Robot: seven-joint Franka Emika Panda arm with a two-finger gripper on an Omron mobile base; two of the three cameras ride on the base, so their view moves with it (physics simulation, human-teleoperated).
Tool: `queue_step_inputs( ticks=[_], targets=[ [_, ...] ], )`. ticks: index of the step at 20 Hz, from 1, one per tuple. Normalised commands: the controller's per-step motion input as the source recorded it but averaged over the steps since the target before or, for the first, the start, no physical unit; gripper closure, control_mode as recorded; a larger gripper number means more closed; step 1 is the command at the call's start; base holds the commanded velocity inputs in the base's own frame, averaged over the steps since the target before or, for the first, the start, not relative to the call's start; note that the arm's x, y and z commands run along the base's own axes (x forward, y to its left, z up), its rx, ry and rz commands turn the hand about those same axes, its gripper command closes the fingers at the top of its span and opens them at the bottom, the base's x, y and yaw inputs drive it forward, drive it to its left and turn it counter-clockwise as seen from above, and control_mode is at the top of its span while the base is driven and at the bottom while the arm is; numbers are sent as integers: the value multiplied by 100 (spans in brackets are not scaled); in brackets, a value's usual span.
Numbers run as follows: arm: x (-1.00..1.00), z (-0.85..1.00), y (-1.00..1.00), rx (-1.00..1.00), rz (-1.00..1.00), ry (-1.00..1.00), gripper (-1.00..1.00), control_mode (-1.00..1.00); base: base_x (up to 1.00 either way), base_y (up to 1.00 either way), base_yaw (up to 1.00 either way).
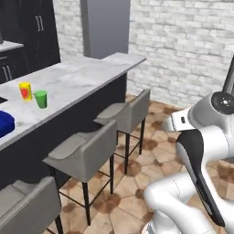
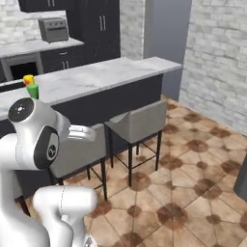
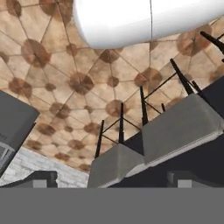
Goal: Gather the squashs from the fridge and place them on a tray on the dining counter. Then gather the chicken drumstick and steak from the fridge and place them on the other tray.
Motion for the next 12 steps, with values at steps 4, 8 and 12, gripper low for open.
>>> queue_step_inputs(
  ticks=[4,8,12],
  targets=[
    [0,0,0,0,0,0,-100,100,45,-25,-44],
    [0,0,0,0,0,0,-100,100,61,-1,-40],
    [0,0,0,0,0,0,-100,100,61,-1,-35]
  ],
)
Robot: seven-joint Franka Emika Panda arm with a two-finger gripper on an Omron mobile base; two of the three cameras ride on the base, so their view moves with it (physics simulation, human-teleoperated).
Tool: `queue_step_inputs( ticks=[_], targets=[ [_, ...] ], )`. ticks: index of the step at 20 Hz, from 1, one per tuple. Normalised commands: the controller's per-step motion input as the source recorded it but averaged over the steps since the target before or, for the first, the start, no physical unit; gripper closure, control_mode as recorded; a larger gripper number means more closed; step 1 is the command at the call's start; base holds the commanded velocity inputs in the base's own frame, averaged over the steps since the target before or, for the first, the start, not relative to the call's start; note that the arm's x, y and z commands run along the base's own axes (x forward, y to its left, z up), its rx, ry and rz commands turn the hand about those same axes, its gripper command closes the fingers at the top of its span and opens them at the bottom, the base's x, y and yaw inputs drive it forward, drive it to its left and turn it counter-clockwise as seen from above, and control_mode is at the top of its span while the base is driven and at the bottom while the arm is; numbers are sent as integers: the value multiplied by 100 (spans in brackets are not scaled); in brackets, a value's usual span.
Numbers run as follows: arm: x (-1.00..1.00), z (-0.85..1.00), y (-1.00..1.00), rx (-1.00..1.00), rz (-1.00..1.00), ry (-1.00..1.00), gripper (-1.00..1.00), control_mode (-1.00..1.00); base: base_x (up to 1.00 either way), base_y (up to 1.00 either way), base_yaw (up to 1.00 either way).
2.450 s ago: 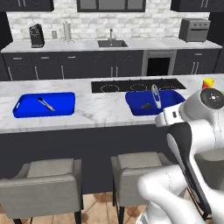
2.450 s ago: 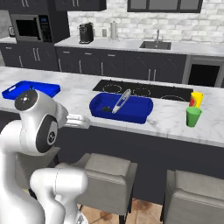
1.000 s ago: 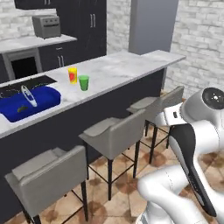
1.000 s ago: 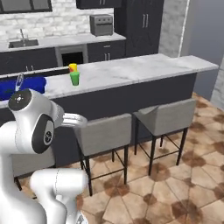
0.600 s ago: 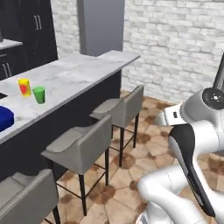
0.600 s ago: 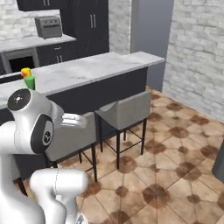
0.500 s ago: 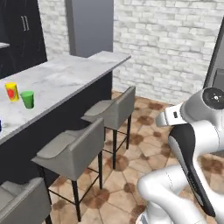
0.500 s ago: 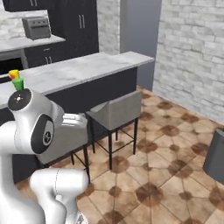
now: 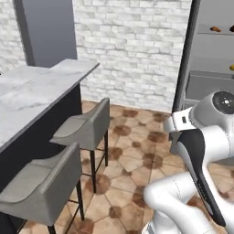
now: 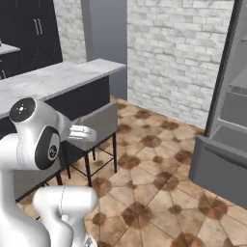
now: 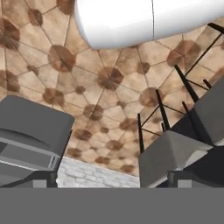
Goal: Gather the squashs from the fridge and place them on a tray on the dining counter. Then gather the chicken drumstick and steak from the fridge and place them on the other tray.
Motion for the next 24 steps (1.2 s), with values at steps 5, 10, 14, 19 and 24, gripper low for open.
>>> queue_step_inputs(
  ticks=[5,10,14,19,24],
  targets=[
    [0,0,0,0,0,0,-100,100,32,-49,-30],
    [0,0,0,0,0,0,-100,100,29,-59,-25],
    [0,0,0,0,0,0,-100,100,44,-41,-22],
    [0,0,0,0,0,0,-100,100,60,-3,-30],
    [0,0,0,0,0,0,-100,100,58,0,-40]
  ],
)
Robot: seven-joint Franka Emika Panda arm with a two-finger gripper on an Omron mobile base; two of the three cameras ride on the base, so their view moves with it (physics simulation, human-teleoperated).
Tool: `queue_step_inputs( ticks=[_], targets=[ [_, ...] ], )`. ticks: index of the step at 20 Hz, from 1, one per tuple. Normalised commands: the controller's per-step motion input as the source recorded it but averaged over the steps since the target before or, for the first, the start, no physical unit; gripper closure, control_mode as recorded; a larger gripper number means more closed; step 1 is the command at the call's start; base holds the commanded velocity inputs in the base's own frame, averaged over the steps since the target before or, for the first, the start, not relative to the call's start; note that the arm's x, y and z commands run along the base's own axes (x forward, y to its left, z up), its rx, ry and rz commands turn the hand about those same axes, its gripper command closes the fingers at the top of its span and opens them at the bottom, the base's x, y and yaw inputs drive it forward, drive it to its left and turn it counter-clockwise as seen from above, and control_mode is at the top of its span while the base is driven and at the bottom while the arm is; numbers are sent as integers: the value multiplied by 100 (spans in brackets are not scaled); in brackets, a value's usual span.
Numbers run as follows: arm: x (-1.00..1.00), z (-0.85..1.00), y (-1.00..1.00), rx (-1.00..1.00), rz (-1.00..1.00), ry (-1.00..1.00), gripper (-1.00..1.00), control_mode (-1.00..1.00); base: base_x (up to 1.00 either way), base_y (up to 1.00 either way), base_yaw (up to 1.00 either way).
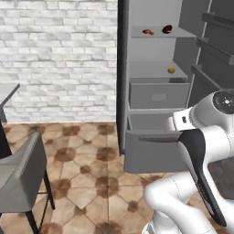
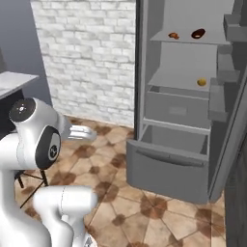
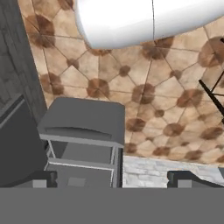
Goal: Gather the squashs from the fridge and place them on a tray on the dining counter. Then gather the chicken drumstick and steak from the fridge and place them on the other tray.
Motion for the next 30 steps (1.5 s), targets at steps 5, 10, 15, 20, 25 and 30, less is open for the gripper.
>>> queue_step_inputs(
  ticks=[5,10,15,20,25,30],
  targets=[
    [0,0,0,0,0,0,-100,100,56,17,-45],
    [0,0,0,0,0,0,-100,100,54,37,-44],
    [0,0,0,0,0,0,-100,100,47,50,-41],
    [0,0,0,0,0,0,-100,100,28,64,-34],
    [0,0,0,0,0,0,-100,100,32,68,-32],
    [0,0,0,0,0,0,-100,100,36,49,-27]
  ],
)
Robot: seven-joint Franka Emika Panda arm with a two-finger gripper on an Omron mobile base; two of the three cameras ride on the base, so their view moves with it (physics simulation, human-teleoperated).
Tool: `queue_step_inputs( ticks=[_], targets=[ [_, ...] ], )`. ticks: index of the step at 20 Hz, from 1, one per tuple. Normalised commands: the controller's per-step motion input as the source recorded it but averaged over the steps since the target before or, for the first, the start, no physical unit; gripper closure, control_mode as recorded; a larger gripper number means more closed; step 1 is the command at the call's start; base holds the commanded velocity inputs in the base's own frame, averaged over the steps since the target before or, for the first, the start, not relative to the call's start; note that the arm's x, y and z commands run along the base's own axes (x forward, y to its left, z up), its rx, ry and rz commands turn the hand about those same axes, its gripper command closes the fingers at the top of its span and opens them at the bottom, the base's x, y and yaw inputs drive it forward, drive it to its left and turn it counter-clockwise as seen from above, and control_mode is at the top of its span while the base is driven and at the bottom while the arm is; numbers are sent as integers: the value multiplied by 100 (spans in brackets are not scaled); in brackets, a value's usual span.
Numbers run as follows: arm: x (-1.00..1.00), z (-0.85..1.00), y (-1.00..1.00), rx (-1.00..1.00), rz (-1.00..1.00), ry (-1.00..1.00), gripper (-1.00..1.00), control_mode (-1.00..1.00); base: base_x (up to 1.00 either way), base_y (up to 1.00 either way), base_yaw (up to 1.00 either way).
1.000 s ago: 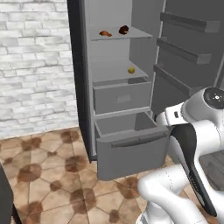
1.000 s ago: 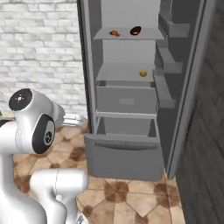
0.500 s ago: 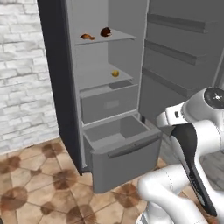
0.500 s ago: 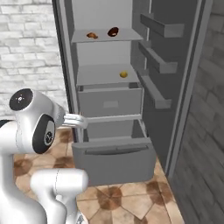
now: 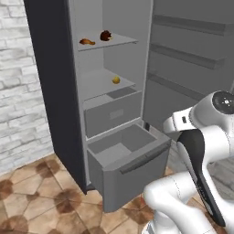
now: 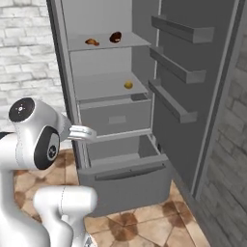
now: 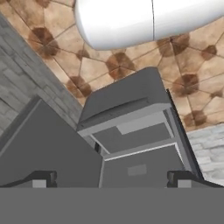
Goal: Gather the squashs from the fridge and place them on a tray on the dining counter. Then gather the chicken drumstick and steak from the fridge and place them on the other tray.
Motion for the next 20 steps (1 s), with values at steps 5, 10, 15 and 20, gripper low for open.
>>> queue_step_inputs(
  ticks=[5,10,15,20],
  targets=[
    [0,0,0,0,0,0,-100,100,44,24,-12],
    [0,0,0,0,0,0,-100,100,51,24,1],
    [0,0,0,0,0,0,-100,100,50,6,6],
    [0,0,0,0,0,0,-100,100,50,-1,9]
  ],
)
